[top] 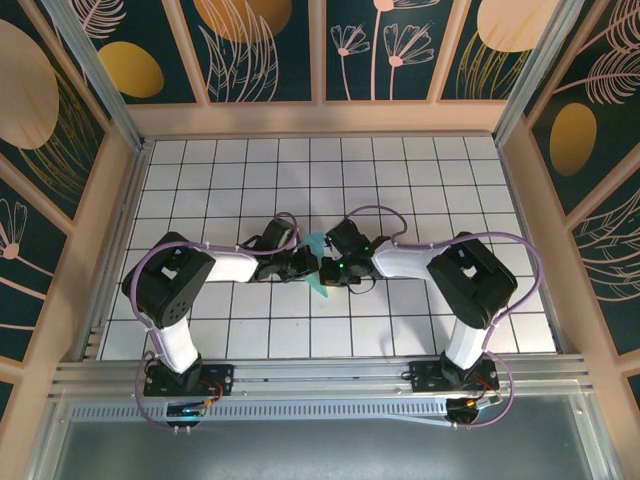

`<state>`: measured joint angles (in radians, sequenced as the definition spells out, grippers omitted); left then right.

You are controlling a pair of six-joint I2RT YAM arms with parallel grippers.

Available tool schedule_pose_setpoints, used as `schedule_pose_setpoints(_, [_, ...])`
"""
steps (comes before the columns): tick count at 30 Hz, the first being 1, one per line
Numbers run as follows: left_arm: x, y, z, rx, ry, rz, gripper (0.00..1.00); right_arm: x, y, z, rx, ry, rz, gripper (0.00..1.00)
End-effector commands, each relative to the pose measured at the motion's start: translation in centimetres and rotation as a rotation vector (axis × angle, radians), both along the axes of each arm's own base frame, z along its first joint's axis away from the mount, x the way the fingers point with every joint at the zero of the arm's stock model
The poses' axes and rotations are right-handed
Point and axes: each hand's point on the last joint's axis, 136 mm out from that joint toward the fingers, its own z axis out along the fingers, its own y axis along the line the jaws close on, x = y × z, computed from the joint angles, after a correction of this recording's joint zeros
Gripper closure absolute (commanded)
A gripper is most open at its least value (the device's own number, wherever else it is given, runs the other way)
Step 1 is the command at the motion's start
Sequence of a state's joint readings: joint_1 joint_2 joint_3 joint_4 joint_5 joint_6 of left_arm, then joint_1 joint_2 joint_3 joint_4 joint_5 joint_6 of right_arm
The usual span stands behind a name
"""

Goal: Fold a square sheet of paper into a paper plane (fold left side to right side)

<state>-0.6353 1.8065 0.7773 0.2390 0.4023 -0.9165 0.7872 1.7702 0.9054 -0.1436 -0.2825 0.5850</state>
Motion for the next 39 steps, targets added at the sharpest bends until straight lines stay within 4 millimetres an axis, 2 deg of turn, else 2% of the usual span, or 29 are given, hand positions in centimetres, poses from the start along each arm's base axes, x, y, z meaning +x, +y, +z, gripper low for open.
schedule_pose_setpoints(1, [0.3,1.8,-2.2,0.113,0.013,0.041,1.00,-3.0,-6.7,-6.5,-0.326,0.107,-0.029,1.00])
schedule_pose_setpoints(14, [1.9,1.9,-1.6,0.119,-0.011,0.076,0.95,-3.2,-7.0,-6.9,-0.338,0.114,-0.025,1.00])
schedule_pose_setpoints(26, [3.6,3.5,-1.7,0.124,-0.022,0.118,0.95,-3.3,-6.9,-6.9,-0.337,0.117,-0.019,1.00])
schedule_pose_setpoints(39, [6.5,4.7,-1.1,0.129,-0.049,0.146,0.92,-3.6,-6.8,-7.1,-0.333,0.126,-0.013,1.00])
